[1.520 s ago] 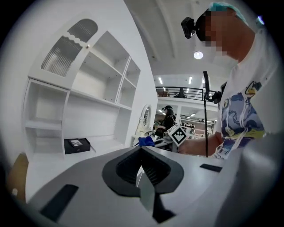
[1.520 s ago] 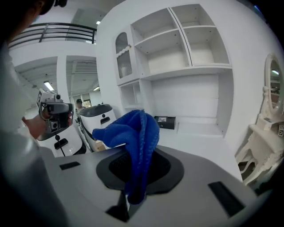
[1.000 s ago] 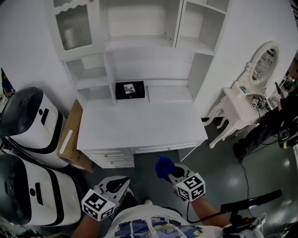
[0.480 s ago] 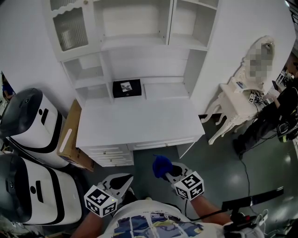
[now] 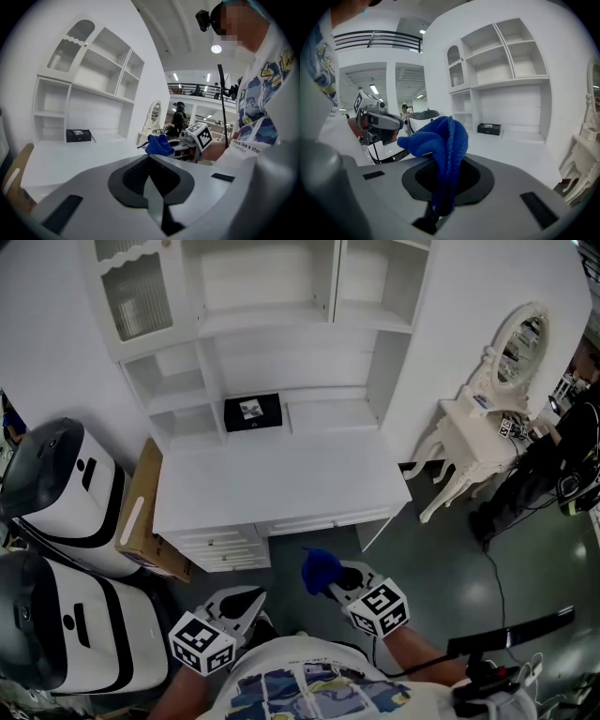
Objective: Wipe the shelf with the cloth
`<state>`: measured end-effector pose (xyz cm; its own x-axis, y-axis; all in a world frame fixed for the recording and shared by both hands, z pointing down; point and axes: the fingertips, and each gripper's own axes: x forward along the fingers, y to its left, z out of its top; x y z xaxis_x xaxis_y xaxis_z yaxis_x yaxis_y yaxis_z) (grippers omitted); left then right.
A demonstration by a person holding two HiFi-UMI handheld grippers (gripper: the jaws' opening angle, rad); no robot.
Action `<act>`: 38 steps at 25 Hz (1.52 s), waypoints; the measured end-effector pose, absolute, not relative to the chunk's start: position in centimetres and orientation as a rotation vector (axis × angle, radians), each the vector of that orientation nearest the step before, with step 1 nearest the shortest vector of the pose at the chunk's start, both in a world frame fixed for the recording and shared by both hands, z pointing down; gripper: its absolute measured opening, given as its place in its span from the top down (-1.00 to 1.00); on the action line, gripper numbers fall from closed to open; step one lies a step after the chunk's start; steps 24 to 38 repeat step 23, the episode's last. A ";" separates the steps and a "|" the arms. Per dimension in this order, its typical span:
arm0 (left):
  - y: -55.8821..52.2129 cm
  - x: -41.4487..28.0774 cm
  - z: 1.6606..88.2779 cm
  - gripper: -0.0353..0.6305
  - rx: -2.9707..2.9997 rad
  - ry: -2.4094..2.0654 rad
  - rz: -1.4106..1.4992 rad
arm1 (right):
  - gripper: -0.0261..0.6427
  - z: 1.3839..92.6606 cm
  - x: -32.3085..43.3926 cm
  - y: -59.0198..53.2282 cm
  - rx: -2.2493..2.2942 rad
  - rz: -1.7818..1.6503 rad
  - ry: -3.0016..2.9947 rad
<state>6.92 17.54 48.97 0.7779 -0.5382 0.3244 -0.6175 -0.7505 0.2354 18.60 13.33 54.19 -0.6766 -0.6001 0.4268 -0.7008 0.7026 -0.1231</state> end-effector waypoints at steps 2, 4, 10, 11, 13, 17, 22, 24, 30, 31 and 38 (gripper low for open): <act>17.7 6.9 49.1 0.86 2.637 -0.884 0.339 | 0.72 54.3 18.5 13.5 1.009 0.390 -2.555; 17.9 6.9 49.3 0.86 2.633 -0.882 0.345 | 0.72 54.4 18.4 13.6 1.004 0.390 -2.553; 18.1 6.7 49.6 0.86 2.624 -0.882 0.362 | 0.72 54.6 17.9 13.7 0.983 0.391 -2.554; 18.2 6.7 49.6 0.86 2.624 -0.880 0.367 | 0.72 54.7 17.8 13.7 0.982 0.392 -2.552; 18.2 6.7 49.7 0.86 2.624 -0.877 0.376 | 0.72 54.7 17.8 13.8 0.981 0.394 -2.551; 18.1 6.7 50.0 0.86 2.621 -0.875 0.379 | 0.72 54.8 17.5 13.5 0.971 0.391 -2.550; 17.1 6.2 49.7 0.86 2.619 -0.954 0.368 | 0.72 54.2 16.3 11.5 0.899 0.327 -2.589; 16.9 6.1 49.6 0.86 2.618 -0.976 0.366 | 0.72 54.0 16.0 11.0 0.882 0.312 -2.599; 16.9 6.1 49.6 0.86 2.618 -0.976 0.366 | 0.72 54.0 16.0 11.0 0.882 0.312 -2.599; 16.9 6.1 49.6 0.86 2.618 -0.976 0.366 | 0.72 54.0 16.0 11.0 0.882 0.312 -2.599; 16.9 6.1 49.6 0.86 2.618 -0.976 0.366 | 0.72 54.0 16.0 11.0 0.882 0.312 -2.599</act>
